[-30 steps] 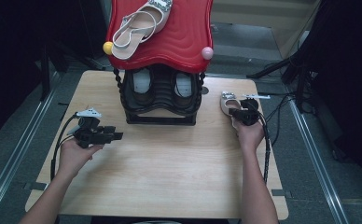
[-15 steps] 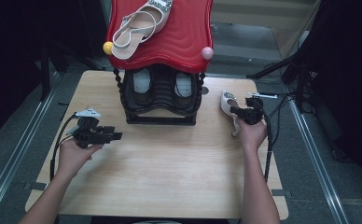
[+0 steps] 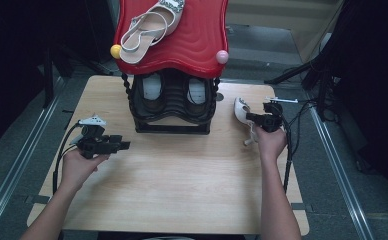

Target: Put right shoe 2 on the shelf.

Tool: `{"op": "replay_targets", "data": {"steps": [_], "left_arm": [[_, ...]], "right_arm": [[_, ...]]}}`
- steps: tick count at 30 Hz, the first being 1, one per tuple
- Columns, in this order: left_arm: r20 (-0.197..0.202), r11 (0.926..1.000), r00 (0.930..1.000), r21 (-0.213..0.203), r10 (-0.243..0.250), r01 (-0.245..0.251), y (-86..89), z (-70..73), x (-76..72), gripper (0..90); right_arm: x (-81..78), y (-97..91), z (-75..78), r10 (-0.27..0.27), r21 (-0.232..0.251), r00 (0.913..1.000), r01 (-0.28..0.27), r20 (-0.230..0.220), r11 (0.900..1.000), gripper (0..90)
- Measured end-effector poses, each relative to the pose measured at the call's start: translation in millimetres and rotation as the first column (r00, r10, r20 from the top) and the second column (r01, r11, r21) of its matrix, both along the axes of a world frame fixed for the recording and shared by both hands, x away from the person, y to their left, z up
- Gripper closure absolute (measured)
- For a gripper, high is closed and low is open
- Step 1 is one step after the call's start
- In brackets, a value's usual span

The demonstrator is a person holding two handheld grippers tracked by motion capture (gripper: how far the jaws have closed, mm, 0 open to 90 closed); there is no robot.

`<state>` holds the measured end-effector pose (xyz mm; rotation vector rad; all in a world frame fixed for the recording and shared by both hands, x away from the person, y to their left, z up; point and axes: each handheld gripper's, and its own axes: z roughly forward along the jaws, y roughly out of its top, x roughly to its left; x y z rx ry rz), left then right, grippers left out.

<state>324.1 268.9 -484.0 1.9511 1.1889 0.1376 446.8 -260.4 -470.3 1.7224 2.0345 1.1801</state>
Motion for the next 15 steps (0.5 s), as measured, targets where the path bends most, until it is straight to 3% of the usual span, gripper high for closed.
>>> {"op": "replay_targets", "data": {"steps": [8,15], "left_arm": [[-0.002,1.0000,1.0000,0.004,-0.005,0.005,-0.7,-0.1,0.7,48.2],[-0.004,0.9999,0.9999,0.007,-0.012,0.012,-2.2,0.1,-0.2,48.2]], "right_arm": [[0.8,0.1,9.1,0.011,0.050,0.9999,-0.011,-0.001,0.9987,88.4],[4.5,0.4,16.0,0.012,0.042,0.9998,-0.012,-0.016,0.9990,88.4]]}}
